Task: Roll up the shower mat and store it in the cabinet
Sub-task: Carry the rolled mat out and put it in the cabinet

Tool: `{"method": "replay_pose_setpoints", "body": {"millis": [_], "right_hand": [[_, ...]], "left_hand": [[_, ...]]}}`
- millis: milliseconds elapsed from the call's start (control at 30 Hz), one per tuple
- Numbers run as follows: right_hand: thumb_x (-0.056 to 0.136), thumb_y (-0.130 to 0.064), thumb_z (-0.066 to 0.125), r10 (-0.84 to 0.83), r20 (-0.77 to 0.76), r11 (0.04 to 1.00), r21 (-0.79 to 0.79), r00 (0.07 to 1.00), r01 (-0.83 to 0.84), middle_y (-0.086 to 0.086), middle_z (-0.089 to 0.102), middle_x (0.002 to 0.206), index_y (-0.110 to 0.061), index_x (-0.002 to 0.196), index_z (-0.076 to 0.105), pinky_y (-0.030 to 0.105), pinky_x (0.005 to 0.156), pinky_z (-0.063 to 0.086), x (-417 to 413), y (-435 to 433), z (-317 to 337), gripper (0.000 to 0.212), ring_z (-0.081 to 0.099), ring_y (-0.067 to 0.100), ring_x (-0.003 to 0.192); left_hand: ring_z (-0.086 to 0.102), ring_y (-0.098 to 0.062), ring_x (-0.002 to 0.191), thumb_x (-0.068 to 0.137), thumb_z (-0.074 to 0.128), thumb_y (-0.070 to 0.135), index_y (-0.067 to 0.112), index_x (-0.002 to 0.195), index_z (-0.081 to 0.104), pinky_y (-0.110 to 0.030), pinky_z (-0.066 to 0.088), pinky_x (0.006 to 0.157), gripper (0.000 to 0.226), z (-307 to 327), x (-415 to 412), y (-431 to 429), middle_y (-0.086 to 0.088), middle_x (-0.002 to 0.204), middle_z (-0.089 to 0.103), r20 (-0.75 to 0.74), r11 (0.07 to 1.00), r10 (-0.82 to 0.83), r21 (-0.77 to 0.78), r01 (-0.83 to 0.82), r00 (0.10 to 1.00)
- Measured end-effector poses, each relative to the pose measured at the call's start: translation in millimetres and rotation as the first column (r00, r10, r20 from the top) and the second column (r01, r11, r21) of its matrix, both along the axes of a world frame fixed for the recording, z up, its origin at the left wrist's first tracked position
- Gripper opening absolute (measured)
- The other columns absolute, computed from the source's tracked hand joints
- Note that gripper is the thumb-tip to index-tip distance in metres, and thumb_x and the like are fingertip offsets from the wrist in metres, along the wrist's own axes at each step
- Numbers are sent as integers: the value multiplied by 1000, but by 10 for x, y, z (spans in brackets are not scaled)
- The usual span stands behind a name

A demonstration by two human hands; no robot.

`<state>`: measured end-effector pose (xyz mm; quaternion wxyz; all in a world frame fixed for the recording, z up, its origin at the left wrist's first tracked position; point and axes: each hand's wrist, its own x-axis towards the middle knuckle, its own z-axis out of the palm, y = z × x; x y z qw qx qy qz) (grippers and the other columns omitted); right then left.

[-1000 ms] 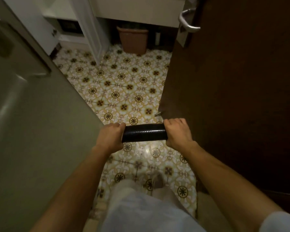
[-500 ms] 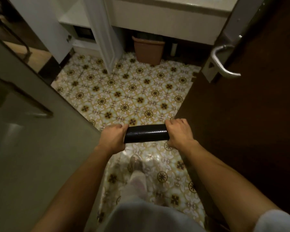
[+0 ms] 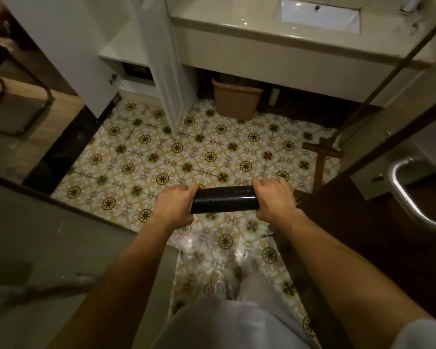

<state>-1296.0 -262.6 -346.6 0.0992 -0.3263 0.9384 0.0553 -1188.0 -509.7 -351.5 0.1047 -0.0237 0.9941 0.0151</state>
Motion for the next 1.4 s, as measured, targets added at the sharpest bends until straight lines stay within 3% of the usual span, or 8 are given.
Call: {"method": "replay_pose_setpoints", "body": {"millis": [433, 667, 900, 1267, 1400], "right_hand": [[62, -34, 77, 156, 35, 988, -5, 987, -156, 7, 64, 107, -17, 118, 49, 40, 93, 41, -1761, -1251, -96, 64, 58, 28, 99], [59, -34, 77, 309, 0, 951, -9, 951, -309, 7, 65, 107, -17, 115, 50, 40, 92, 39, -2796, -2261, 54, 64, 58, 28, 101], [61, -34, 76, 410, 33, 912, -29, 911, -409, 6, 64, 107, -19, 115, 48, 41, 91, 39, -3376, -3316, 6, 62, 58, 28, 101], [65, -38, 75, 450, 88, 893, -67, 889, -446, 5, 63, 110, -20, 119, 44, 42, 95, 39, -3940, -5571, -157, 65, 57, 27, 103], [66, -39, 76, 462, 42, 884, -104, 886, -456, 4, 63, 111, -19, 121, 46, 41, 96, 39, -4192, -6382, -110, 66, 57, 26, 103]], "left_hand": [[55, -15, 77, 60, 73, 35, 34, 106, 45, -33, 51, 69, 54, -164, -1419, -1062, 7, 89, 59, 2, 982, 190, 14, -190, 982], [59, -16, 74, 59, 77, 36, 29, 111, 52, -31, 50, 66, 58, -46, -2114, -1865, 5, 87, 63, -54, 955, 295, -17, -296, 954], [57, -16, 75, 52, 79, 40, 33, 107, 45, -32, 50, 66, 65, -119, -2485, -2775, 6, 87, 61, -23, 915, 403, -14, -403, 915], [59, -19, 77, 58, 73, 39, 31, 110, 48, -34, 51, 68, 59, -164, -2985, -4966, 3, 90, 62, 49, 902, 432, -12, -432, 900], [59, -20, 81, 59, 74, 39, 31, 111, 47, -34, 47, 69, 60, -78, -3246, -5824, 2, 93, 62, 42, 903, 430, -14, -429, 902]]}}
